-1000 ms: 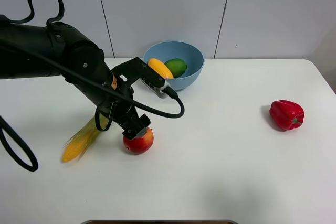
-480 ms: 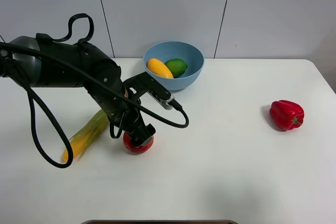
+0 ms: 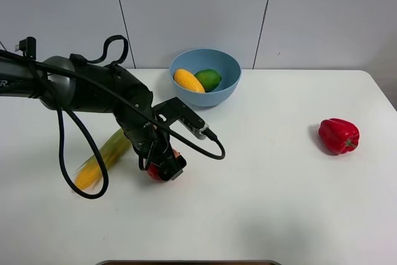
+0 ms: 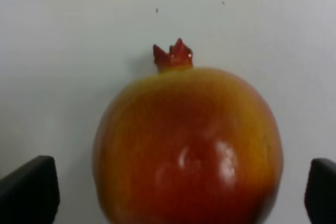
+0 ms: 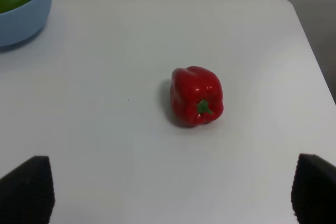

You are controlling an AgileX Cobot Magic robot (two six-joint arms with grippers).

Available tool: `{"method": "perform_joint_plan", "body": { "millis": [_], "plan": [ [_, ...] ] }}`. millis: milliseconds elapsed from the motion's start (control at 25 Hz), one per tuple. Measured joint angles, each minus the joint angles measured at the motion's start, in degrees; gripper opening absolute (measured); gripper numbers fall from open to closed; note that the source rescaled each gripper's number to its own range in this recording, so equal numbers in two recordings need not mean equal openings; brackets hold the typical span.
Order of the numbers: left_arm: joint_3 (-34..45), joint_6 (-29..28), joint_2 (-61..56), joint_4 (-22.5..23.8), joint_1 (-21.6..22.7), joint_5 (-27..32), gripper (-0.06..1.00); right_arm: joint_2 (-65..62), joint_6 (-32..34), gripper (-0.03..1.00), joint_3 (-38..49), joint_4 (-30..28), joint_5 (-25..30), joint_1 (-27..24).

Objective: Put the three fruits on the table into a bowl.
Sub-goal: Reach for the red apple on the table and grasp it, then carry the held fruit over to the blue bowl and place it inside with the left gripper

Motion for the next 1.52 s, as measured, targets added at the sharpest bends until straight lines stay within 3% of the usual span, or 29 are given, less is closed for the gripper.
{"method": "perform_joint_plan", "body": {
  "millis": [800, 880, 920, 1000, 1040, 1520],
  "plan": [
    [0.0, 0.0, 5.2, -0.6, 0.0, -4.3, 0.92, 0.0, 0.0, 0.91, 0.0, 0.0, 0.0, 0.0],
    [0.0, 0.0, 5.2, -0.6, 0.0, -4.7, 0.79, 0.0, 0.0, 0.91, 0.0, 0.0, 0.0, 0.0],
    [0.0, 0.0, 5.2, -0.6, 0.0, -5.0, 0.61, 0.0, 0.0, 0.91, 0.0, 0.0, 0.0, 0.0],
    [0.0, 0.0, 5.2, -0.6, 0.0, -5.7, 0.07, 0.0, 0.0, 0.91, 0.0, 0.0, 0.0, 0.0],
    [0.0, 0.0, 5.2, -0.6, 0.0, -5.9, 0.00, 0.0, 0.0, 0.91, 0.0, 0.0, 0.0, 0.0],
    [0.0, 0.0, 5.2, -0.4, 0.0, -6.4, 0.00, 0.0, 0.0, 0.91, 0.0, 0.0, 0.0, 0.0]
  ]
}}
